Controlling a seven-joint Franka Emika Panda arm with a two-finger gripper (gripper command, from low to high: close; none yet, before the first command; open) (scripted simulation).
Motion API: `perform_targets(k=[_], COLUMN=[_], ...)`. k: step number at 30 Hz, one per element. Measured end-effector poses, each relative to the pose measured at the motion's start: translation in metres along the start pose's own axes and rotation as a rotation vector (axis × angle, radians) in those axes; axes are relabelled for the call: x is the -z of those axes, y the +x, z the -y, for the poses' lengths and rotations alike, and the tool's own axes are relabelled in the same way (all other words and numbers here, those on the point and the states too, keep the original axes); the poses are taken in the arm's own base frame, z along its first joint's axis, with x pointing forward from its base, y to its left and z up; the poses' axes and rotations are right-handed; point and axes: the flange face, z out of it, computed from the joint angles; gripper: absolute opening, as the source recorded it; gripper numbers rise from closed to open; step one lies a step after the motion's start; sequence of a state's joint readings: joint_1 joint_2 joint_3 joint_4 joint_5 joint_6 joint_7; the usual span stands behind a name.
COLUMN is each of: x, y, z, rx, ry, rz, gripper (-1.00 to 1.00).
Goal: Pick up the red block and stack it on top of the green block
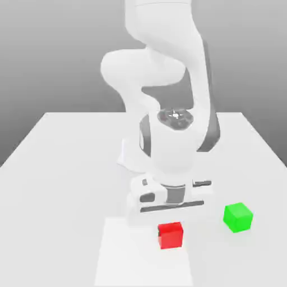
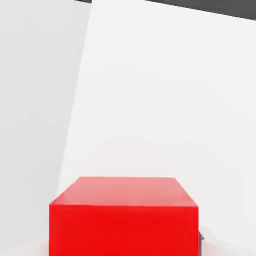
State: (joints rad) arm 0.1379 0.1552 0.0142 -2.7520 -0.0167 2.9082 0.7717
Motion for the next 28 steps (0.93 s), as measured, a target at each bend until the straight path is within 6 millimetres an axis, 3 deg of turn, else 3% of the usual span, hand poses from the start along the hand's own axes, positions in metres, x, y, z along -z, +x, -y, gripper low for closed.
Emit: perform_targets(k=[3, 6, 11, 18, 24, 25, 28], x=[0.028, 0.042, 0.056, 0.074, 0.023, 0.014, 0.014], y=[-0.001, -0.024, -0.078, -0.156, -0.163, -0.163, -0.163], z=[-0.001, 0.022, 0.066, 0.107, 0.111, 0.111, 0.111], rx=[-0.001, 0.167, 0.552, 1.075, 1.140, 1.140, 1.140], ry=[0.000, 0.004, 0.008, 0.003, 0.000, 0.000, 0.000], rz=[0.001, 0.005, 0.008, 0.004, 0.001, 0.002, 0.002], gripper=[-1.00, -1.00, -1.00, -1.00, -1.00, 1.00, 1.00])
